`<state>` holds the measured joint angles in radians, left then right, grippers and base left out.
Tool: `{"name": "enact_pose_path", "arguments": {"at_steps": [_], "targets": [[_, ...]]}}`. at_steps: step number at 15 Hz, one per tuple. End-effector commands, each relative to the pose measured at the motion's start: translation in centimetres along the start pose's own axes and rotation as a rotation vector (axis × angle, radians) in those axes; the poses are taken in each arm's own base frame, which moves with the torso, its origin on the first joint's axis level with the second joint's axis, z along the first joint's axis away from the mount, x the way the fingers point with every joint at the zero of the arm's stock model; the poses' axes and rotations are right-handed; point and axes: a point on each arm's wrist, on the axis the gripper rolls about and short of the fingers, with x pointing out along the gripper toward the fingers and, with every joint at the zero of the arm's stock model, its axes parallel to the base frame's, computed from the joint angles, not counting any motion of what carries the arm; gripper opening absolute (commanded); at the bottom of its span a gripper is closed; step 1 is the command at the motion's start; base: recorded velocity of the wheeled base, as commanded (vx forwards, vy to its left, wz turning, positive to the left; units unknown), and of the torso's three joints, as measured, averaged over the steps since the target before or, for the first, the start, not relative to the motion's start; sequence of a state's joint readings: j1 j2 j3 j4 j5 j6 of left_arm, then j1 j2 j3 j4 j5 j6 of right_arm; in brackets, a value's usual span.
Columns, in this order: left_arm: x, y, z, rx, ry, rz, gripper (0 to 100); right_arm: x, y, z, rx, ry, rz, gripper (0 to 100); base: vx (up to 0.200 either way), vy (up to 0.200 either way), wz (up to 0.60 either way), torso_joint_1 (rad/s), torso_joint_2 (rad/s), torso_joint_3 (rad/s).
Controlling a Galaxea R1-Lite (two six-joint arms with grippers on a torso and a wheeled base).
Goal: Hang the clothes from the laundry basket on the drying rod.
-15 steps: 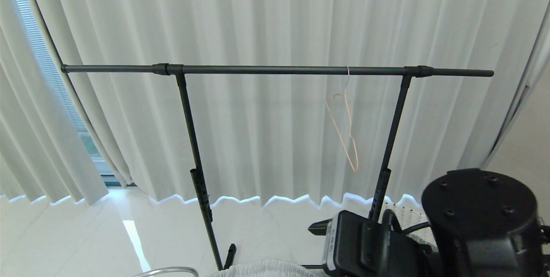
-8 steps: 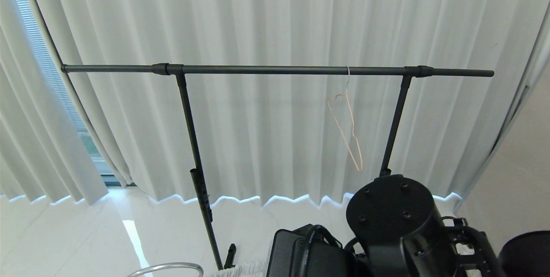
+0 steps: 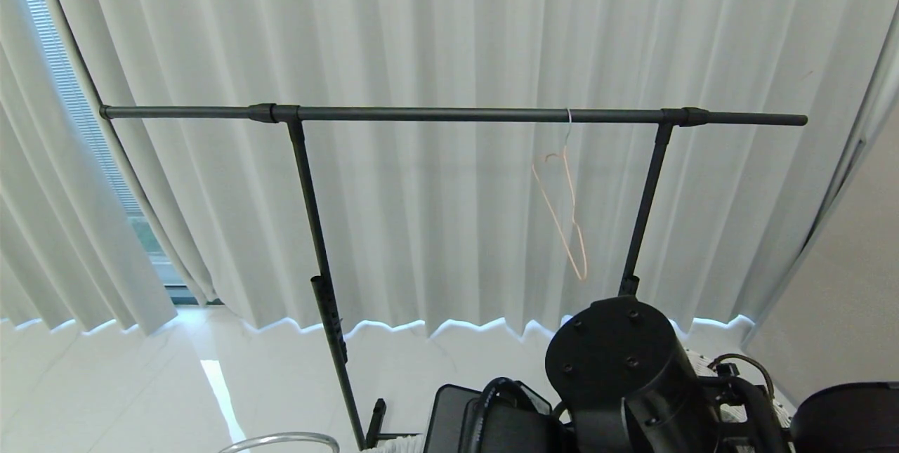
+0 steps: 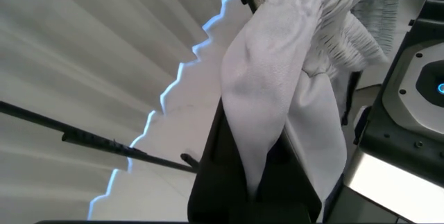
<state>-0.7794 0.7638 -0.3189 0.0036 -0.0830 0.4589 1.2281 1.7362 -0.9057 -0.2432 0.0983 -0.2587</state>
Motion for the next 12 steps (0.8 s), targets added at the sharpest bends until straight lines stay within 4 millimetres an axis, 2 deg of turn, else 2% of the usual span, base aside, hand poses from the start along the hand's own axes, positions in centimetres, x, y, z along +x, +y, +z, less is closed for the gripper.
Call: {"name": "enact_pose_path", "arguments": {"at_steps": [1, 5, 6, 9, 12], "targets": [[0.0, 0.0, 0.0, 0.000, 0.000, 0.000, 0, 0.1, 0.0, 0.0, 0.000, 0.001, -0.002, 0, 0.000, 0.000, 0.00, 0.000, 0.00, 0.000], [0.0, 0.0, -0.1, 0.001, 0.003, 0.000, 0, -0.2, 0.0, 0.1, -0.002, -0.004, -0.007, 0, 0.000, 0.000, 0.00, 0.000, 0.00, 0.000], [0.0, 0.0, -0.1, 0.001, 0.003, 0.000, 100, -0.3, -0.1, 0.1, -0.001, -0.006, -0.011, 0, 0.000, 0.000, 0.00, 0.000, 0.00, 0.000], [0.1, 0.0, -0.2, -0.009, 0.010, 0.005, 100, -1.3, -0.1, 0.4, -0.018, -0.015, -0.041, 0, 0.000, 0.000, 0.00, 0.000, 0.00, 0.000], [0.0, 0.1, -0.3, -0.025, 0.016, 0.025, 100, -3.7, -0.7, 0.2, -0.001, 0.009, -0.117, 0, 0.000, 0.000, 0.00, 0.000, 0.00, 0.000]]}}
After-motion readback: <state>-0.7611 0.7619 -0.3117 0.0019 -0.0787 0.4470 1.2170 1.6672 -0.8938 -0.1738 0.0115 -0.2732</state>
